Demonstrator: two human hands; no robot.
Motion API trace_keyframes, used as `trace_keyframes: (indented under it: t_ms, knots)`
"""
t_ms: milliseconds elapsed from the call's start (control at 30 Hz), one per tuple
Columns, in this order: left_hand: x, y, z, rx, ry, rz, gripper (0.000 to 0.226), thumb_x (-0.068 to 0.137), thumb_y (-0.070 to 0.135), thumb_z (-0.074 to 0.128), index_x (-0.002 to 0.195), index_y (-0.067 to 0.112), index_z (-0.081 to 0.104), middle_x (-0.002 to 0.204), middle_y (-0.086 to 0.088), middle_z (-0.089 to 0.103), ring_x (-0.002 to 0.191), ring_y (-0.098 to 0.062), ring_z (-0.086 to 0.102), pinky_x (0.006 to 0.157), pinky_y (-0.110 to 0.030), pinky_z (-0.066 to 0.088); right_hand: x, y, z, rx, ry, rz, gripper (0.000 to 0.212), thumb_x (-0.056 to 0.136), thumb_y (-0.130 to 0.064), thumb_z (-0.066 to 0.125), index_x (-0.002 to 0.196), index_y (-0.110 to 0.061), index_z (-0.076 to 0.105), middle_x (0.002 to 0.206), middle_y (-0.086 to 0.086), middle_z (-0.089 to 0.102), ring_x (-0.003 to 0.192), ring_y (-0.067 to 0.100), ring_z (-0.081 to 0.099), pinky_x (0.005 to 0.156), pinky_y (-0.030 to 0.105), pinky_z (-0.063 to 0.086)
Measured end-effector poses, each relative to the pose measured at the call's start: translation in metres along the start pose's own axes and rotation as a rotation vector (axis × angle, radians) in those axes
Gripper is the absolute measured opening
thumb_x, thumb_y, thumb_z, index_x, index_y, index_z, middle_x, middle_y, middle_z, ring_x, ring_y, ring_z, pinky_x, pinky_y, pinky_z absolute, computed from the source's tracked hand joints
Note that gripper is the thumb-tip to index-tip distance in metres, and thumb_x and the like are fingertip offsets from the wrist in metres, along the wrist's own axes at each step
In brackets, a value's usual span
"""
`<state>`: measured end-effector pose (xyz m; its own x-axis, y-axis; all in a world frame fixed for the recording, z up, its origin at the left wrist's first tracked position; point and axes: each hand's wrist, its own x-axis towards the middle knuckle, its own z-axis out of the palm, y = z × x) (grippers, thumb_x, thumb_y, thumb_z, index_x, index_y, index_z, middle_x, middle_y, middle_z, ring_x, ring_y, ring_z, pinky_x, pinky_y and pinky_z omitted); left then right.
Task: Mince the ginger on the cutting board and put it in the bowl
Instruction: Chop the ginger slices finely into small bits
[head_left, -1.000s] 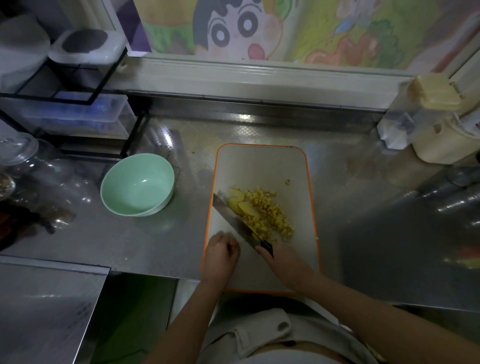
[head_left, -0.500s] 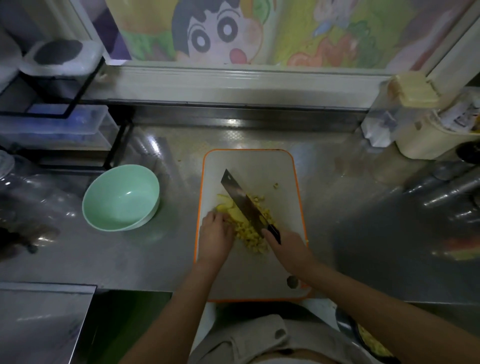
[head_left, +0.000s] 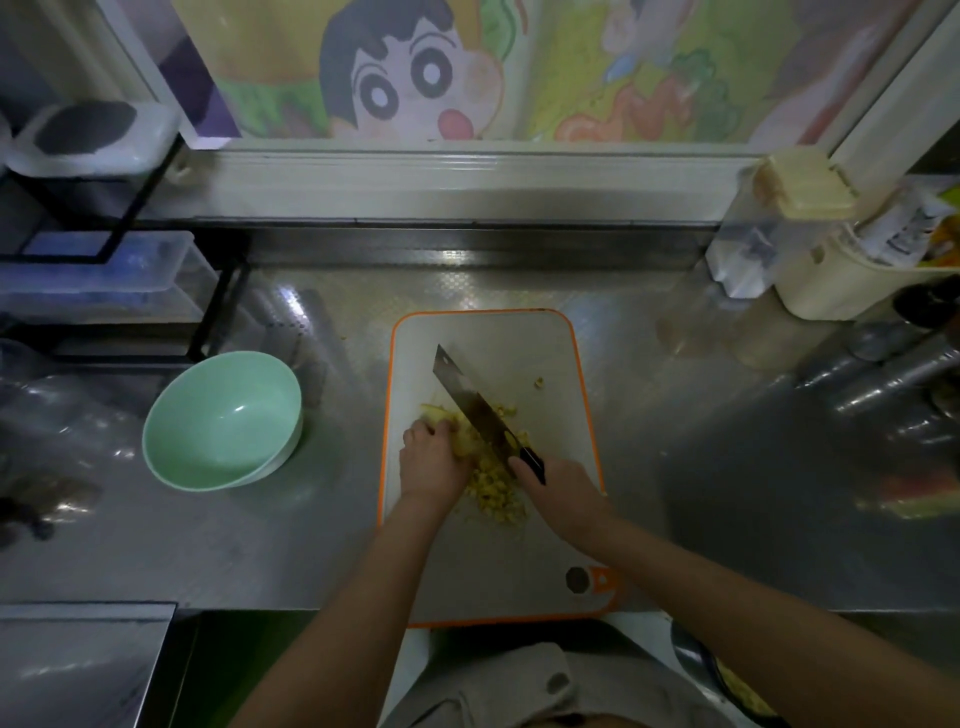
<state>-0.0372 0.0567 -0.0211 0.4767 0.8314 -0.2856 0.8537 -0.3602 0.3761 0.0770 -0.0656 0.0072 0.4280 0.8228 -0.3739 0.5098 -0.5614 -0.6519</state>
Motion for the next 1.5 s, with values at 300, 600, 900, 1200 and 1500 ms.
trace_keyframes:
  t_ms: [300,600,900,1200,1500]
  knots:
    - [0.003,0.006,0.002,-0.156,-0.043,-0.145,0.050,0.083,0.022,0.065,0.123,0.001,0.044,0.126,-0.018,0.044,0.116,-0.033,0.045,0.095,-0.037,0.037,0.001,0.010,0.003,-0.020,0.004,0.023,0.043,0.096,-0.044,0.043,0.071,-0.010,0.045,0.056,0.001,0.041,0.049,0.016,0.040,0.044,0.025,0.026]
    - [-0.004,0.009,0.003,-0.255,-0.012,-0.085,0.032,0.084,0.013,0.060,0.114,0.004,0.052,0.113,-0.016,0.057,0.107,-0.034,0.053,0.088,-0.041,0.045,-0.003,0.014,0.002,-0.034,0.018,0.043,0.044,0.096,-0.044,0.043,0.068,-0.009,0.044,0.057,0.001,0.040,0.049,0.015,0.038,0.043,0.024,0.024]
    - [-0.021,0.000,-0.032,-0.559,0.300,-0.035,0.010,0.086,0.005,0.055,0.095,0.005,0.052,0.082,-0.008,0.055,0.078,-0.030,0.055,0.061,-0.023,0.027,-0.015,0.003,-0.002,0.070,0.025,-0.018,0.042,0.097,-0.037,0.046,0.060,-0.020,0.033,0.053,-0.004,0.034,0.044,0.007,0.032,0.043,0.019,0.031]
    - [-0.046,-0.030,-0.035,-0.619,0.360,-0.196,0.028,0.086,0.006,0.056,0.111,0.004,0.045,0.087,-0.009,0.054,0.080,-0.026,0.050,0.067,-0.026,0.032,-0.026,0.001,0.023,0.175,-0.148,-0.062,0.038,0.098,-0.036,0.043,0.065,-0.017,0.037,0.055,-0.005,0.033,0.038,0.004,0.031,0.045,0.017,0.022]
    - [-0.060,-0.046,-0.005,-0.523,0.280,-0.162,0.029,0.087,0.000,0.052,0.116,0.003,0.059,0.108,-0.021,0.060,0.102,-0.036,0.056,0.080,-0.029,0.037,-0.035,0.013,0.034,-0.012,-0.200,-0.124,0.035,0.098,-0.038,0.044,0.065,-0.024,0.042,0.058,-0.009,0.038,0.049,0.003,0.036,0.046,0.016,0.029]
